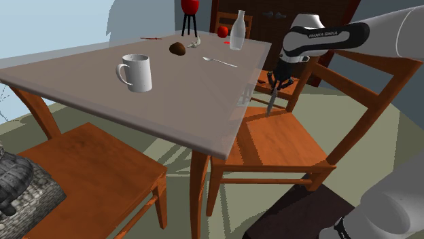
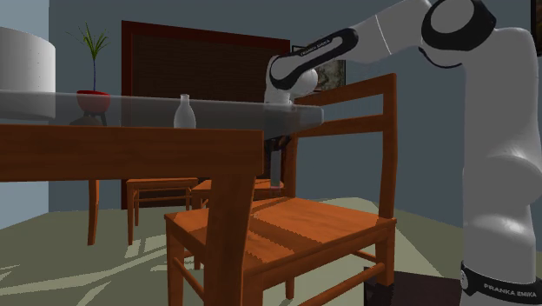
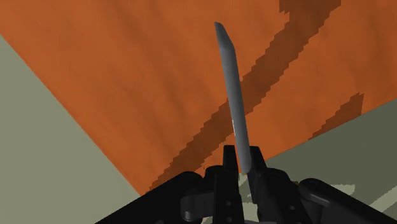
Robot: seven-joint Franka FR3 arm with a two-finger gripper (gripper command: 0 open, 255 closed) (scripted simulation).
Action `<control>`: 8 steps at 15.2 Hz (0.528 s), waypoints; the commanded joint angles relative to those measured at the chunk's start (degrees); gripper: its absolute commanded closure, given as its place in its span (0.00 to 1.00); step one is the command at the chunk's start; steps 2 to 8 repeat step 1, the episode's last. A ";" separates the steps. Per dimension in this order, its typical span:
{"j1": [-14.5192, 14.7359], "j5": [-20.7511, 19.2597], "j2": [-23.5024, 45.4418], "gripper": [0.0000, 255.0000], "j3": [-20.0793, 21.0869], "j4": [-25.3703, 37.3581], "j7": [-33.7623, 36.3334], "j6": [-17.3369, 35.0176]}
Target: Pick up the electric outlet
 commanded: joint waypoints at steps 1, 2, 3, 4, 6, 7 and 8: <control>-0.01 0.01 -0.01 1.00 -0.01 0.44 -0.02 -0.47; -0.01 0.01 -0.01 1.00 -0.01 0.44 -0.02 -0.47; -0.01 0.01 -0.01 1.00 -0.01 0.44 -0.02 -0.47; -0.01 0.01 -0.01 1.00 -0.01 0.44 -0.02 -0.47; -0.01 0.01 -0.01 1.00 -0.01 0.44 -0.02 -0.47; -0.01 0.01 -0.01 1.00 -0.01 0.44 -0.02 -0.47; -0.01 0.01 -0.01 1.00 -0.01 0.44 -0.02 -0.47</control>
